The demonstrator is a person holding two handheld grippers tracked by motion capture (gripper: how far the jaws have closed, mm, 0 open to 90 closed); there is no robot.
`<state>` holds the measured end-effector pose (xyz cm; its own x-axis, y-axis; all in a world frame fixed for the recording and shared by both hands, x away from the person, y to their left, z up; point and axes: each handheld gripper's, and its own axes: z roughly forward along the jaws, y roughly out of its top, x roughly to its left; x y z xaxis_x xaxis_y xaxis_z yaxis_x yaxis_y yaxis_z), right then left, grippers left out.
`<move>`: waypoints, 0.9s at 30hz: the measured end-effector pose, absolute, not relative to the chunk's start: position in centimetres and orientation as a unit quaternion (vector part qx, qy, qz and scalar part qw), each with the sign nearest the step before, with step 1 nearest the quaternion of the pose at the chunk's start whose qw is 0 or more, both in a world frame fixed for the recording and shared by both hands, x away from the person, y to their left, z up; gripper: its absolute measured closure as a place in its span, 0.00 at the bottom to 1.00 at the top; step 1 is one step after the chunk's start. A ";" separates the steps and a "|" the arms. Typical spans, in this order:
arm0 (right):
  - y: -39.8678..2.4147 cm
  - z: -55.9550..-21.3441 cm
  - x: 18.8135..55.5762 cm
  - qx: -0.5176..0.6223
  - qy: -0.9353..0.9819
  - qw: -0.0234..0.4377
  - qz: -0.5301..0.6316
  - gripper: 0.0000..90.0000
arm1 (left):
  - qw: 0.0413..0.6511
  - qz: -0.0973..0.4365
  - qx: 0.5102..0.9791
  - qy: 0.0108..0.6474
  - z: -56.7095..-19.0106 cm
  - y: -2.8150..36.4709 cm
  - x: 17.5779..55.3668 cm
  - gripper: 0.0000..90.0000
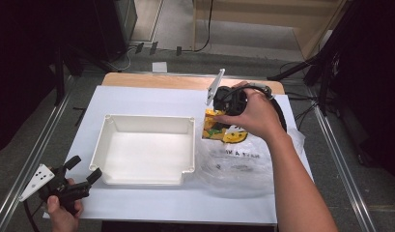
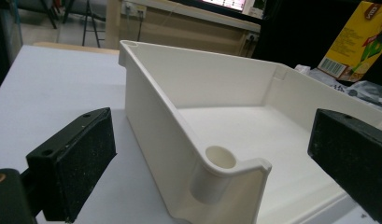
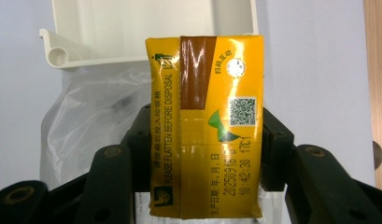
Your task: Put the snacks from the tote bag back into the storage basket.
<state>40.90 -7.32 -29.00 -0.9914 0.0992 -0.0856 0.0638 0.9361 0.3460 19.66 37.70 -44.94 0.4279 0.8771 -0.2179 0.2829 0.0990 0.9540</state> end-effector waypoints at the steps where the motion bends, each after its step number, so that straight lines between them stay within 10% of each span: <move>1: -7.2 -29.0 40.9 0.042 0.983 0.051 0.173 0.59 | 0.574 0.259 0.620 0.468 -44.9 37.7 19.7 0.02; 27: -4.3 -27.8 41.0 0.022 0.983 0.046 0.178 0.59 | 0.560 0.274 0.630 0.463 -44.5 37.5 19.3 0.02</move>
